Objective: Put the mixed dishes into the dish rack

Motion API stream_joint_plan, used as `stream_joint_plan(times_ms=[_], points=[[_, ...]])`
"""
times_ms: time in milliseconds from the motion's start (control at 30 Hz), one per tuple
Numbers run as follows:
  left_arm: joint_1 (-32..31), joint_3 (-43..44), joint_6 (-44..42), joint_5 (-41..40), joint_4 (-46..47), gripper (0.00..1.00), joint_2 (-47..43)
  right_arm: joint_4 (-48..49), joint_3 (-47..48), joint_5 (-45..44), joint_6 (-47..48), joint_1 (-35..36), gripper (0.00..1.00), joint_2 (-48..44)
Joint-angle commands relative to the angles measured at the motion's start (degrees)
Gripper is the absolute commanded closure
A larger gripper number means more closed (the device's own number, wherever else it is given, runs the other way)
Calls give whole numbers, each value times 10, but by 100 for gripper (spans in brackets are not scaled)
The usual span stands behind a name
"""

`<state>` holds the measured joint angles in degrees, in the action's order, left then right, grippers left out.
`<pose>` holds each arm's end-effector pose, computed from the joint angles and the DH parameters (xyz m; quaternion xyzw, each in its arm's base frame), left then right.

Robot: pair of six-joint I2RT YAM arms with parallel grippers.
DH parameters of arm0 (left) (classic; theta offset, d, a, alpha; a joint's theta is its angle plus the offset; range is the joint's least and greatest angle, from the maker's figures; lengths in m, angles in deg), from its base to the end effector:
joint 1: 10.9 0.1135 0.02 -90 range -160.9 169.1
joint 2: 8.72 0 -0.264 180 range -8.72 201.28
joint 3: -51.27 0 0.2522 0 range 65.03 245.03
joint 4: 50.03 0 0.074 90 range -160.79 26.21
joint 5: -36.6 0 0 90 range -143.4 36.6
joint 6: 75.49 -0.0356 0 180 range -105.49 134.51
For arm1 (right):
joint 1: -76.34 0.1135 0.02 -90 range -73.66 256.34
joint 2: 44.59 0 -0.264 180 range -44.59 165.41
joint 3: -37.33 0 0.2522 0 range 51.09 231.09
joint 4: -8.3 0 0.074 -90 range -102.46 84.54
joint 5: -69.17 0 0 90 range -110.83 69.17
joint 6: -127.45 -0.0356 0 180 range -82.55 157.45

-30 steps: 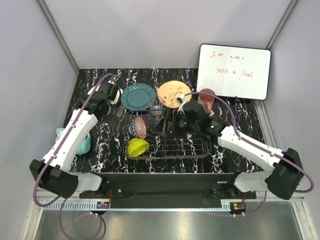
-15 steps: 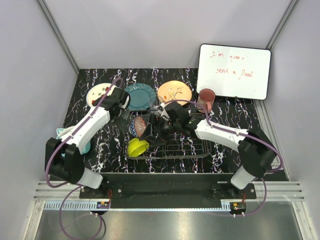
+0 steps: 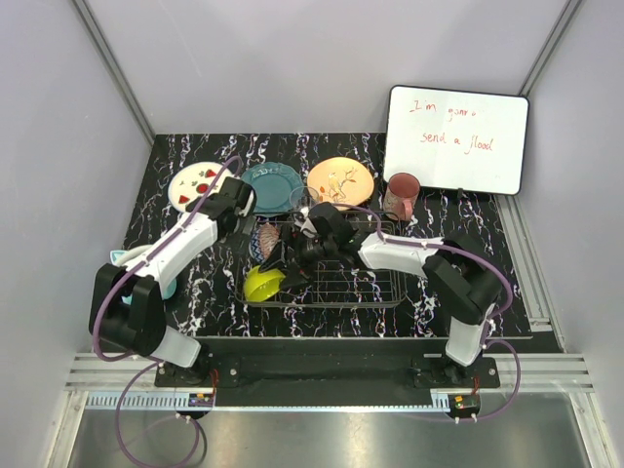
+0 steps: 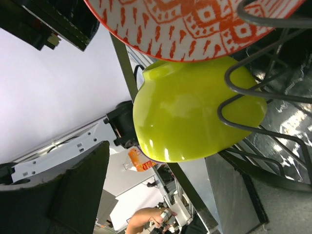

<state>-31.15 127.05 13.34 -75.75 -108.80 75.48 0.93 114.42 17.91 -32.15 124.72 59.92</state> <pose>0.2714 -0.0857 0.2407 0.1411 0.9520 0.1552 0.2228 0.2448 0.3090 0.1949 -0.0029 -0.8500 -0.5261 0.0267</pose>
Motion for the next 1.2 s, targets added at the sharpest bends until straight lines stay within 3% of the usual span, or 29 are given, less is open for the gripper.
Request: stream_joint_plan(times_ms=[0, 133, 533, 767, 1067, 1167], points=[[-1, -15, -8, 5, 45, 22, -7, 59, 48, -11, -19, 4, 16, 17], [-2, -39, -9, 10, 55, 23, -15, 38, 68, -23, 1, 1, 22, 14], [-38, -25, 10, 61, 45, 27, -7, 13, 50, -67, 26, -14, 22, -23], [-79, -18, 10, 43, 35, 28, -5, -81, 50, -96, 97, -16, 18, -61], [-73, -23, -4, 1, 37, 29, -14, -188, 37, -104, 172, -16, 16, -124], [-42, -9, -18, 5, 30, 29, -24, -246, 50, -111, 210, -16, 14, -152]])
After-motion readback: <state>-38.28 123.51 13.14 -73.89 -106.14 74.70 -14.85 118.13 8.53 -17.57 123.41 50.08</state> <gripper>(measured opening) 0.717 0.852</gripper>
